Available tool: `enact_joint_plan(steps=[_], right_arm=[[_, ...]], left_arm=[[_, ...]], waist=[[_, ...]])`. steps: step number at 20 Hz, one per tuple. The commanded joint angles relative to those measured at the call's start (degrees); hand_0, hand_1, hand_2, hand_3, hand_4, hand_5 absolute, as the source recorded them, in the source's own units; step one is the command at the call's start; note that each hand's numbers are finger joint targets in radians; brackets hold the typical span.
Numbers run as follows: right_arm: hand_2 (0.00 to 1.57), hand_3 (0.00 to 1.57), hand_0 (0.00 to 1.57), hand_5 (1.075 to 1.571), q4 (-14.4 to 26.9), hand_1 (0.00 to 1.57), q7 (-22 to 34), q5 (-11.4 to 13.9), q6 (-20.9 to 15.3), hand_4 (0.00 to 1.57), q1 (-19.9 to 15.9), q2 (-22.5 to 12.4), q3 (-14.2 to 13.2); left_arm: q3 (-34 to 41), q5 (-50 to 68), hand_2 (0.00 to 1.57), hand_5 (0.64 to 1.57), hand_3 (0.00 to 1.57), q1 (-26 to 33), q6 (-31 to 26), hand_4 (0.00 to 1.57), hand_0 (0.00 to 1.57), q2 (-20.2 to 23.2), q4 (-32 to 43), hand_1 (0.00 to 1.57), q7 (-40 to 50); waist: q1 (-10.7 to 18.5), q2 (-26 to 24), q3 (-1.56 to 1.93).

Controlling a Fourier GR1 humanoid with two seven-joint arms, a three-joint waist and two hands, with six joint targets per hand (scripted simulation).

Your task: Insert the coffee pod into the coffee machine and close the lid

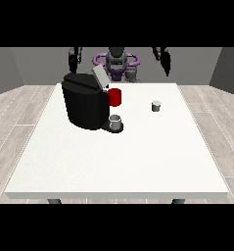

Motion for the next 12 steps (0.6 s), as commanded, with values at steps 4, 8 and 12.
enact_joint_plan(steps=[4,8,12], right_arm=[[0.0,0.0,0.0,1.571,0.3,0.0,2.2,-2.2,-0.5,0.0,0.0,1.3,-1.9],[0.0,0.0,0.0,1.571,2.5,0.0,-2.4,4.6,-8.1,0.0,0.1,1.0,-3.7],[0.0,0.0,0.0,1.571,1.9,0.0,-2.5,7.4,-10.3,0.0,-1.9,1.6,-2.6]], left_arm=[[-0.6,-2.5,0.0,1.571,0.0,0.0,-8.1,0.0,0.0,7.8,0.5,0.0,-5.0],[-4.4,-8.3,0.0,1.571,0.0,0.1,-10.9,0.0,0.0,11.5,0.6,0.0,-11.4],[0.0,-9.5,0.0,1.571,0.0,-5.4,-12.6,0.0,0.0,16.9,4.9,0.0,-10.9]], waist=[[-1.2,-0.8,-1.46],[-2.6,1.3,-1.47],[-4.1,3.9,-1.46]])
